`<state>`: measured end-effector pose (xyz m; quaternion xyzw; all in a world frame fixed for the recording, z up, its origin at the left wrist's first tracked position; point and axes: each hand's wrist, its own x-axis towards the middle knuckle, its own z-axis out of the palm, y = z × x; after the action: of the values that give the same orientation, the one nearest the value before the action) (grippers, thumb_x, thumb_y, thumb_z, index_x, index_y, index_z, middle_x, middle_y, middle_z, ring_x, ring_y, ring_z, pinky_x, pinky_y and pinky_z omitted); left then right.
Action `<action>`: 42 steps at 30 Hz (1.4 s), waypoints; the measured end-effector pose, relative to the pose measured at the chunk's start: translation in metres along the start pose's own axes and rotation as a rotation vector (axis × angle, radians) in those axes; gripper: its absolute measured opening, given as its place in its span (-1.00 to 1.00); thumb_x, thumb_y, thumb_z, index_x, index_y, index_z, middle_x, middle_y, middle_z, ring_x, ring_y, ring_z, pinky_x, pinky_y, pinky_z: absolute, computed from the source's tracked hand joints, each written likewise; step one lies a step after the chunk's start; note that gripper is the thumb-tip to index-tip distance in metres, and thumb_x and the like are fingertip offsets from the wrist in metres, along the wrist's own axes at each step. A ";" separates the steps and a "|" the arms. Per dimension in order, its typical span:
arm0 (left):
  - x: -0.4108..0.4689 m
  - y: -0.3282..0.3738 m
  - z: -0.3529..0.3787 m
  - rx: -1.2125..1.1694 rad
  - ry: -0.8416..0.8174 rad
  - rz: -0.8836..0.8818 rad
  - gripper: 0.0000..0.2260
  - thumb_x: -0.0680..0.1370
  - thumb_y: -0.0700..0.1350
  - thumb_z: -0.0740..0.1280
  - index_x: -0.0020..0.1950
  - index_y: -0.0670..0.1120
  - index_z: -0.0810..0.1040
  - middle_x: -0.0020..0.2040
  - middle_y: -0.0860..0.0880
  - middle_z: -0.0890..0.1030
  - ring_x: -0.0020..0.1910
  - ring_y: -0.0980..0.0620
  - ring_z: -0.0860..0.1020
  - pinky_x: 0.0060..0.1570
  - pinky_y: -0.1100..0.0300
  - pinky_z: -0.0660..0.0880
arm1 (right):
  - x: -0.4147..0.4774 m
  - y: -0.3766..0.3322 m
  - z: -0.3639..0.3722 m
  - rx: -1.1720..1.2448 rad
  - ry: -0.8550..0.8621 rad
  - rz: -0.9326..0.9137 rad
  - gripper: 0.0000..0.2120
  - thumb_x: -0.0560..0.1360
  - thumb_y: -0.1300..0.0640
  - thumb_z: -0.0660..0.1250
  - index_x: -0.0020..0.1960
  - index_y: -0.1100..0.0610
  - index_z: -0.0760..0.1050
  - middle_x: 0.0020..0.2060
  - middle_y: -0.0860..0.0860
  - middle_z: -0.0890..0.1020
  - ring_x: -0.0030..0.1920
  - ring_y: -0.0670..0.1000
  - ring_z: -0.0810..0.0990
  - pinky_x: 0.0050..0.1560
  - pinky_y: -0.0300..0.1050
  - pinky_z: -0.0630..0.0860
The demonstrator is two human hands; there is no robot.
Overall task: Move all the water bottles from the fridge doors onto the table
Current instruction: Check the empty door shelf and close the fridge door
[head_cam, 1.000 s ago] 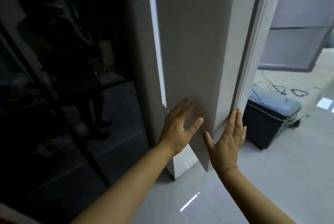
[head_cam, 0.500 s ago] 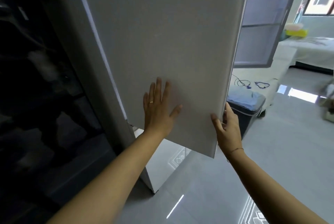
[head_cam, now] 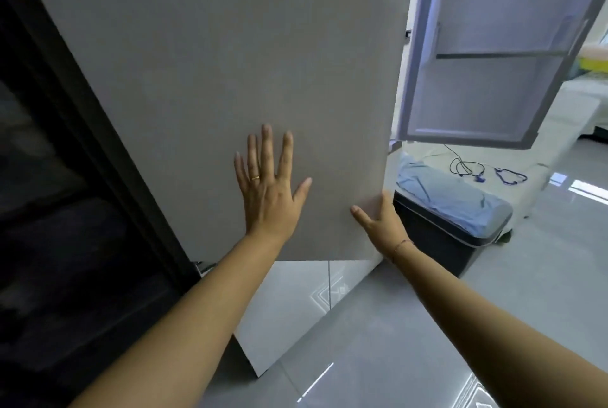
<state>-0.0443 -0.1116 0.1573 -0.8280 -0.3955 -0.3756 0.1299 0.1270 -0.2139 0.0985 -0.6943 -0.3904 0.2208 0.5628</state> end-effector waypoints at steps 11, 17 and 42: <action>0.073 -0.033 0.064 0.247 0.077 0.015 -0.19 0.46 0.17 0.35 0.58 0.01 0.00 0.57 -0.09 -0.07 0.55 -0.16 -0.22 0.41 -0.26 -0.24 | 0.123 0.013 0.026 0.041 -0.075 0.027 -0.47 0.40 0.11 0.47 0.26 0.07 0.27 0.17 -0.03 0.47 0.17 -0.02 0.48 0.19 -0.13 0.42; 0.093 -0.051 0.095 0.328 0.091 0.002 -0.02 0.38 0.15 0.45 0.57 0.04 -0.14 0.56 -0.08 -0.20 0.51 -0.08 -0.39 0.40 -0.25 -0.32 | 0.175 0.013 0.051 0.049 -0.120 0.072 -0.34 0.36 0.07 0.51 0.33 0.10 0.26 0.23 -0.02 0.47 0.21 -0.02 0.47 0.20 -0.13 0.41; 0.117 -0.076 0.133 0.646 0.141 -0.068 -0.04 0.40 0.30 0.33 0.58 0.00 -0.15 0.55 -0.12 -0.35 0.52 -0.16 -0.35 0.41 -0.26 -0.27 | 0.248 0.008 0.097 -0.041 -0.150 0.057 -0.37 0.33 0.01 0.52 0.25 0.12 0.27 0.09 -0.05 0.48 0.08 -0.03 0.43 0.03 -0.16 0.35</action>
<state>0.0150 0.0710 0.1453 -0.7023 -0.5115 -0.2914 0.4004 0.2052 0.0410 0.0975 -0.6980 -0.4161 0.2799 0.5112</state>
